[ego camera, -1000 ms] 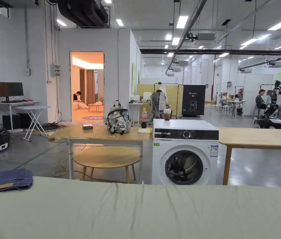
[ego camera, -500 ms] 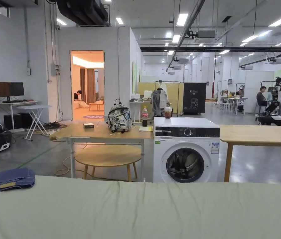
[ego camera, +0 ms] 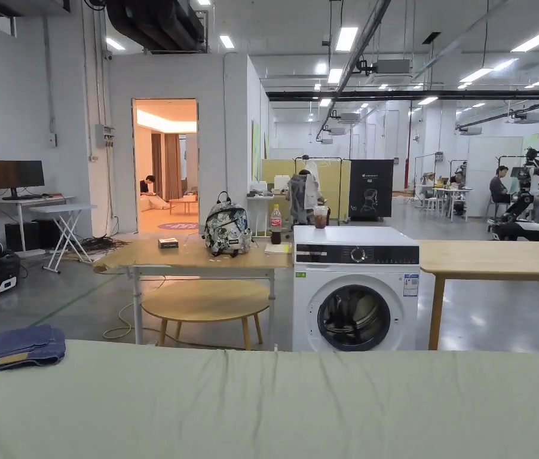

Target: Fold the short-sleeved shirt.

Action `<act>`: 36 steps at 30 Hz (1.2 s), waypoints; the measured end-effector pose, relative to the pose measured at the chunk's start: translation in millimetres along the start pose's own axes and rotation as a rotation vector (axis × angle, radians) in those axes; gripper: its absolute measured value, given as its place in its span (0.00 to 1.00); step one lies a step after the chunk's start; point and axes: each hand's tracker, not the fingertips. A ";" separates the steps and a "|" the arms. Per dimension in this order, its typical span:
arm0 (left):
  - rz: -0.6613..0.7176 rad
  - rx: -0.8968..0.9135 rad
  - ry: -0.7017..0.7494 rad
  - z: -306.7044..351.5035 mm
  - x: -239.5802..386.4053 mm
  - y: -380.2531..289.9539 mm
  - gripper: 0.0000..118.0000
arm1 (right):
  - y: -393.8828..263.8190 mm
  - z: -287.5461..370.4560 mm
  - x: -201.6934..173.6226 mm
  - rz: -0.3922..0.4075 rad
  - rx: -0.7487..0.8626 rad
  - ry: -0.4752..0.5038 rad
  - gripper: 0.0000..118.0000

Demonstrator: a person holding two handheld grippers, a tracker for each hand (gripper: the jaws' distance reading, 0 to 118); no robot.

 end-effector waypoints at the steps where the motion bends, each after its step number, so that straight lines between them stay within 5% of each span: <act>1: 0.002 -0.003 -0.006 -0.3 0.0 -0.7 0.70 | 1.0 0.5 1.3 -0.015 0.003 0.011 0.95; 11: 0.018 0.012 -0.025 0.2 0.0 2.8 0.70 | 1.4 -7.3 -4.7 -0.039 -0.015 -0.111 0.95; 36: 0.027 0.001 -0.040 -0.3 0.8 -1.1 0.70 | -2.7 -10.1 -2.3 -0.071 -0.031 -0.116 0.95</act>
